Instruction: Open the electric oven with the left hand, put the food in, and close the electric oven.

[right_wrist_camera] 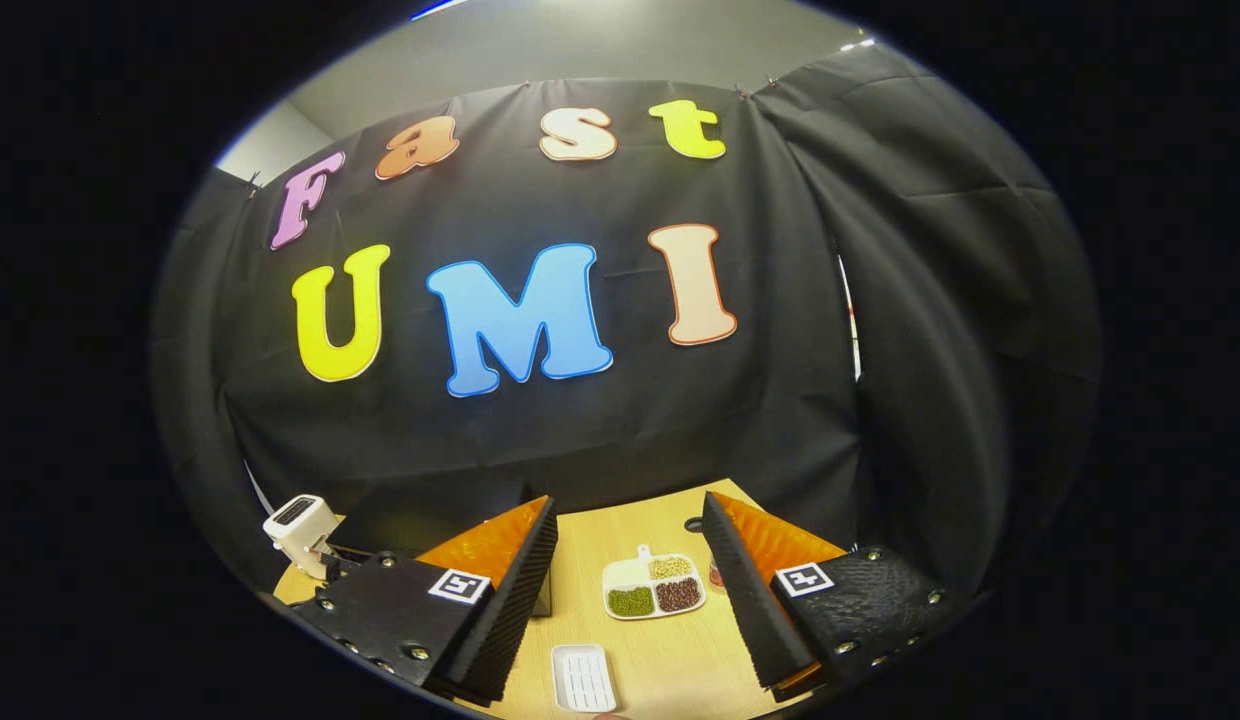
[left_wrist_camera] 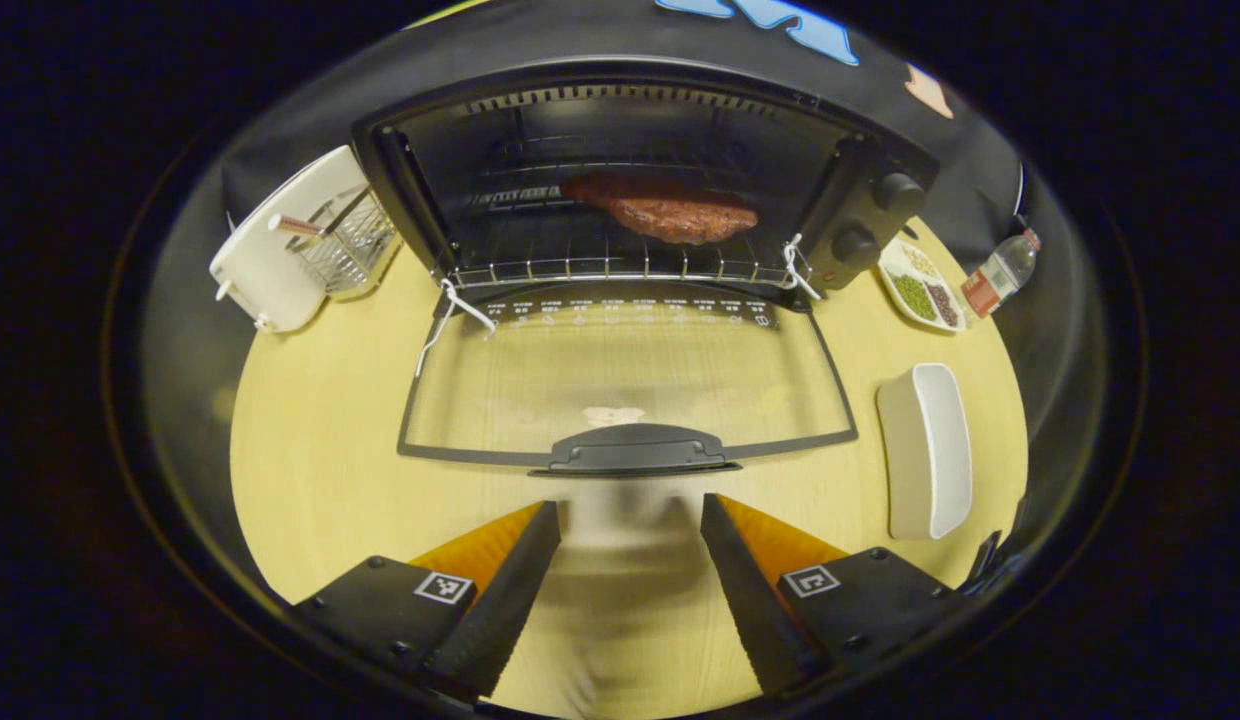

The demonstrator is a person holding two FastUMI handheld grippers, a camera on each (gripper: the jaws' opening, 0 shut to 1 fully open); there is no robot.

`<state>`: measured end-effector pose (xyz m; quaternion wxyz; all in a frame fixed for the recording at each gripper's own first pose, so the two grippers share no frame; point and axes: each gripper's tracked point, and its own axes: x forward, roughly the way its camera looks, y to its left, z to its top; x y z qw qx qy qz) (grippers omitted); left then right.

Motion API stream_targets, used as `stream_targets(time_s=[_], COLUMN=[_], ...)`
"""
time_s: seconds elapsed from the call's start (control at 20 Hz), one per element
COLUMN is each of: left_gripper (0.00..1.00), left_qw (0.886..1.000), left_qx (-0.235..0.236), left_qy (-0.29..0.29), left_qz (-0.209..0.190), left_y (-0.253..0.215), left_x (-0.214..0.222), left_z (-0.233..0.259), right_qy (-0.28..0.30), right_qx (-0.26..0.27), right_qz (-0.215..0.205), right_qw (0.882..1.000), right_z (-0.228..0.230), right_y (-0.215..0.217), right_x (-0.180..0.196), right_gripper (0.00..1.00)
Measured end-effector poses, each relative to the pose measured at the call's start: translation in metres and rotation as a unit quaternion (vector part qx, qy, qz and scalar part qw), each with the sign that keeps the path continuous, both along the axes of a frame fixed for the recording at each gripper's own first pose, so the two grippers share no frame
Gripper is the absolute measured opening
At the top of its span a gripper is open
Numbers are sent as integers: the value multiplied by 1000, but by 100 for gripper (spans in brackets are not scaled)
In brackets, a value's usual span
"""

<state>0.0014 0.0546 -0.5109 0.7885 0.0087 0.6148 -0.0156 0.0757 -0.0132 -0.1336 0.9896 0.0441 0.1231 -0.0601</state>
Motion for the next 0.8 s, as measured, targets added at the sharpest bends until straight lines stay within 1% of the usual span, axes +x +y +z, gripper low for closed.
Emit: stream_targets(time_s=[0.4, 0.45, 0.5, 0.65, 0.7, 0.75, 0.8], left_gripper=[97, 100, 97, 97, 100, 96, 100], left_qw=[999, 1000, 999, 999, 999, 999, 999], left_qx=[6, 7, 3, 5, 6, 5, 3], left_qy=[29, 28, 32, 37, 36, 37, 37], left_qz=[-11, -9, -4, -6, -8, -7, -4], left_y=[1, 2, 2, 4, 4, 4, 3], left_x=[5, 8, 7, 9, 9, 9, 9], left_z=[-24, -25, -28, -32, -30, -30, -29], right_qy=[4, 4, 5, 6, 6, 6, 7], right_qx=[-15, -14, -14, -16, -17, -16, -16], right_qz=[-1, -1, 0, 4, 5, 7, 9], right_qw=[1000, 1000, 1000, 1000, 1000, 1000, 1000], right_z=[2, 2, 3, 3, 4, 4, 3], right_y=[2, 3, 4, 7, 8, 9, 10], right_x=[-2, -1, 0, -1, -1, 0, 0], right_gripper=[88, 88, 88, 88, 88, 88, 88])
